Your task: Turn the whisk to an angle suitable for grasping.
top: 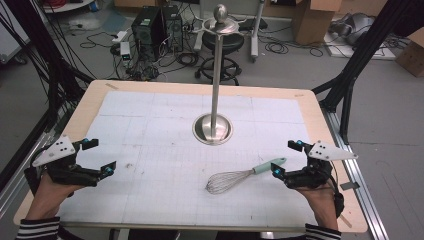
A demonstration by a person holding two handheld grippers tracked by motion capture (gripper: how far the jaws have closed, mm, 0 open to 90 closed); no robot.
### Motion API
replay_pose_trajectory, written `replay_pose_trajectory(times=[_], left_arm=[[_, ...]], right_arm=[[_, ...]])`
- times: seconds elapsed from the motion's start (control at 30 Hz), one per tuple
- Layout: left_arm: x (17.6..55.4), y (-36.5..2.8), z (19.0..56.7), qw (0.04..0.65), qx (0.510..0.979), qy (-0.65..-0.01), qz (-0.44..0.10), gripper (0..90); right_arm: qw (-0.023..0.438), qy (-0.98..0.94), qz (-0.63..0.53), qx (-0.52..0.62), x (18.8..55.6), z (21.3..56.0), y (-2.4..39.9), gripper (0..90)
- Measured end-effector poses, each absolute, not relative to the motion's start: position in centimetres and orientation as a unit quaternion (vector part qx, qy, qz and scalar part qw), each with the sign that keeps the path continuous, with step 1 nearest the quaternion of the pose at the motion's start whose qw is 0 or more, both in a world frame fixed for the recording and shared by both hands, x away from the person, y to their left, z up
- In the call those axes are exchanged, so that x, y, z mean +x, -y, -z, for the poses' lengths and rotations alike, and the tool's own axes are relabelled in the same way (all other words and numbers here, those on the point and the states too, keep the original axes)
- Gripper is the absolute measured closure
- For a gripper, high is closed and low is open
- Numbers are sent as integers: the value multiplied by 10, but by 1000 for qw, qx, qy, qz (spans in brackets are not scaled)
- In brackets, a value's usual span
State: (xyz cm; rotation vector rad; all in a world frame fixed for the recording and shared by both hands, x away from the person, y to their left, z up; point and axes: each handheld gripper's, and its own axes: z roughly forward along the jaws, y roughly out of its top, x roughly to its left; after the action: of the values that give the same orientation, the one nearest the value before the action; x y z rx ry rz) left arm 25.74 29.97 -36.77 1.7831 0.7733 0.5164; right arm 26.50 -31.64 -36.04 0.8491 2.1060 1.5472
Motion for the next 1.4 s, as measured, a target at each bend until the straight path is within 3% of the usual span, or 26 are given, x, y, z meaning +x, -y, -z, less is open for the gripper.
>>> replay_pose_trajectory(times=[0.8,1.4], left_arm=[[260,-301,362,536,752,-315,-219,17],[259,-308,360,535,751,-318,-219,17]], right_arm=[[207,-772,-522,297,262,361,329,6],[193,-801,-487,291,279,343,333,5]])
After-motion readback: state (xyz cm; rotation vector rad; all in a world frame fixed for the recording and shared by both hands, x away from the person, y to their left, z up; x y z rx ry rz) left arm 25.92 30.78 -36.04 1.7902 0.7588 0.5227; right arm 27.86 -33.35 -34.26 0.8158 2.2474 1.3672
